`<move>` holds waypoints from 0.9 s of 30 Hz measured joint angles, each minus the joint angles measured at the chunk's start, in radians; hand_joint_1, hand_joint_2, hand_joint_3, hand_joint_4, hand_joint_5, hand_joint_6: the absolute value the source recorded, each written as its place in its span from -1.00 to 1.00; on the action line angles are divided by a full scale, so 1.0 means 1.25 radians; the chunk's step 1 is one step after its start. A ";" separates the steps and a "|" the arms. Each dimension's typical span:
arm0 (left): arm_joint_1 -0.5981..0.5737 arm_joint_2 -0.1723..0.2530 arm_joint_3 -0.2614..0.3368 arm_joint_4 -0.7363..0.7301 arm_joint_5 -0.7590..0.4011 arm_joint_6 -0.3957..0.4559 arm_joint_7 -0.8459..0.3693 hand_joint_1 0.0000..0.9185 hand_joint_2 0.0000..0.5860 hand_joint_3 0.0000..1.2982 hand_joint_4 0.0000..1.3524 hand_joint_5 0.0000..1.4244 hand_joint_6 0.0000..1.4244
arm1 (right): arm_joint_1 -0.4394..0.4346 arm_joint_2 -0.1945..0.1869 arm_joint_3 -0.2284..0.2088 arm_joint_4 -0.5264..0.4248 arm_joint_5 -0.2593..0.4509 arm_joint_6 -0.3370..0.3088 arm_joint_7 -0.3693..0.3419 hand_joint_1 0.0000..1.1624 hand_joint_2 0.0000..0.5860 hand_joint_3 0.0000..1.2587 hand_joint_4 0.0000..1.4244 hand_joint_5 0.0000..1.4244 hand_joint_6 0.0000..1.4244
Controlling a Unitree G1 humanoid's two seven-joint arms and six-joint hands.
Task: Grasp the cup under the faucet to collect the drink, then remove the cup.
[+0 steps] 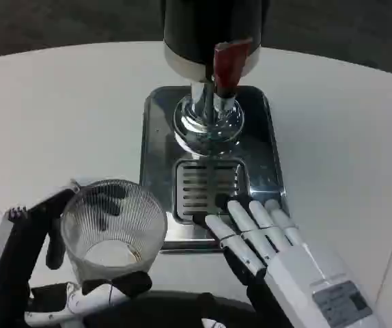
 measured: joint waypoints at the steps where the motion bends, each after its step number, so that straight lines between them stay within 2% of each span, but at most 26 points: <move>1: 0.000 0.000 0.000 0.000 0.000 0.000 0.000 0.07 -0.62 0.52 0.64 0.68 0.85 | 0.001 0.004 0.000 0.000 0.000 0.000 0.000 -0.46 0.73 -0.82 -1.00 -1.00 -0.98; 14: 0.000 -0.008 0.000 0.000 0.000 0.000 -0.002 0.07 -0.62 0.52 0.64 0.68 0.85 | 0.011 0.021 -0.001 0.000 0.000 -0.002 0.003 -0.45 0.73 -0.82 -1.00 -1.00 -0.98; 20: -0.003 -0.010 0.001 0.000 0.007 0.000 -0.002 0.07 -0.62 0.52 0.64 0.68 0.85 | 0.002 0.026 -0.015 0.001 0.003 -0.002 0.006 -0.43 0.76 -0.80 -0.98 -1.00 -0.96; 27: -0.037 -0.011 0.004 0.021 0.043 -0.004 0.003 0.08 -0.64 0.52 0.64 0.68 0.85 | -0.006 0.031 -0.019 0.002 0.004 -0.002 0.009 -0.42 0.76 -0.80 -0.95 -1.00 -0.93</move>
